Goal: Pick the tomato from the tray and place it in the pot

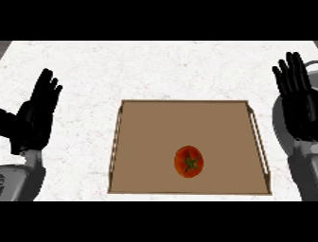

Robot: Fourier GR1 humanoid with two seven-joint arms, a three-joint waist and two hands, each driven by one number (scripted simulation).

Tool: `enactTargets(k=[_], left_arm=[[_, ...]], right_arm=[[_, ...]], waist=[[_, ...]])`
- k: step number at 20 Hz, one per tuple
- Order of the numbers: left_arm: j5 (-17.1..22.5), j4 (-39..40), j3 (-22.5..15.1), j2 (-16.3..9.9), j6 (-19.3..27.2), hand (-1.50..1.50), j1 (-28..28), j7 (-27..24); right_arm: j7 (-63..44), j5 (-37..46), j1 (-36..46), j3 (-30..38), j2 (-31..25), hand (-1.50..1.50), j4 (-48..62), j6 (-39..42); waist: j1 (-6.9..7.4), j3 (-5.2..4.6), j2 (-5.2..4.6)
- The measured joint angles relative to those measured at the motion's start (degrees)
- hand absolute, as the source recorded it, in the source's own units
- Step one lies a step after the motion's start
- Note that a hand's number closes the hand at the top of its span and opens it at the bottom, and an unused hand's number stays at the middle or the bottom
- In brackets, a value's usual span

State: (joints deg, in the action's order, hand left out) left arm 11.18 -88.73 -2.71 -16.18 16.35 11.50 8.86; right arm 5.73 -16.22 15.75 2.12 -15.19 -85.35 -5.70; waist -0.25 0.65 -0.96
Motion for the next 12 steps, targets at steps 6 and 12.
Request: enactTargets(k=[6,12], left_arm=[[-0.4,-1.0,0.9,-0.7,-0.8,0.00,2.8,-2.5],[0.5,-1.1,1.1,-0.1,-2.5,0.00,3.7,-5.2]], right_arm=[[5.4,-6.7,4.6,-2.7,-4.5,1.50,-3.6,18.7],[24.3,9.6,2.7,-2.2,-13.4,-1.50,-0.3,21.5]], waist=[[0.87,-0.36,0.84],[0.63,-0.57,0.66]])
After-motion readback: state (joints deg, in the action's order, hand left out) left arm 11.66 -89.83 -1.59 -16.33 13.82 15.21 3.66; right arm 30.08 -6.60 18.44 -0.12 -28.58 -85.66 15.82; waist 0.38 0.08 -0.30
